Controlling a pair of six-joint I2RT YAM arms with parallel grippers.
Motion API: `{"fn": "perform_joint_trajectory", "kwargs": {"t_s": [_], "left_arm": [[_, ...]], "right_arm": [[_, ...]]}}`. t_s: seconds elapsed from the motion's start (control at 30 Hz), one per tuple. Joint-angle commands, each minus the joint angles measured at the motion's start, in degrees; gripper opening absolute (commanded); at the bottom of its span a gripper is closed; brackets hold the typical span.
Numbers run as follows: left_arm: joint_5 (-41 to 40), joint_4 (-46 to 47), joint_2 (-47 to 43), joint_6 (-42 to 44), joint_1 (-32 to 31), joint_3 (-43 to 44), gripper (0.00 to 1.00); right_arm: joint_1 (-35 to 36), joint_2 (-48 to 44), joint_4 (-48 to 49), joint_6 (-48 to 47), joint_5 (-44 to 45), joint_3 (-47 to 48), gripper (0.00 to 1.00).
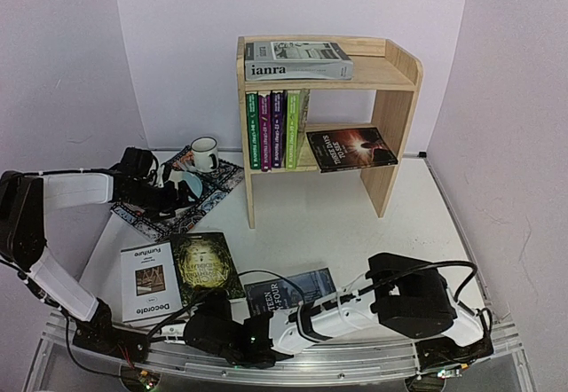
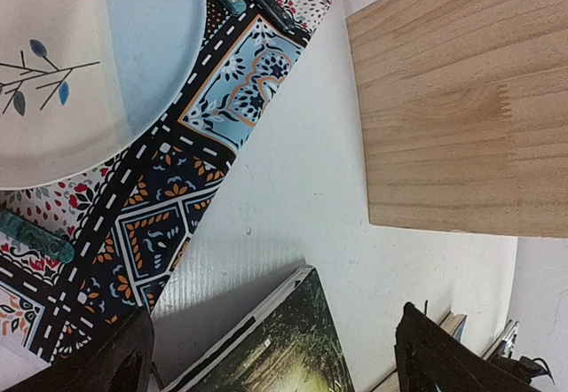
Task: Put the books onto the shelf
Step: Pick up the book from the center of the board.
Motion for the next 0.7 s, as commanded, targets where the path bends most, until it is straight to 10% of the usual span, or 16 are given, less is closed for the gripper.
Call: {"fn": "perform_joint_trajectory", "kwargs": {"t_s": [0.0,0.27,0.67], "left_arm": [[-0.18,0.41,-2.44,0.51,0.42,0.80,0.96],[-0.32,0.36,-3.01,0.15,0.62,0.76,0.96],[-0.69,0.38,-7.17,-1.26,0.67,0.74,0.96]], "right_arm": [[-0.75,3.89,3.97,-4.16,6.65,4.06,0.89],[-1.88,8.57,11.32,-10.18,11.66,6.74,0.73],[-1.52,6.20,28.32,-21.32,14.55,4.81,0.09]]}}
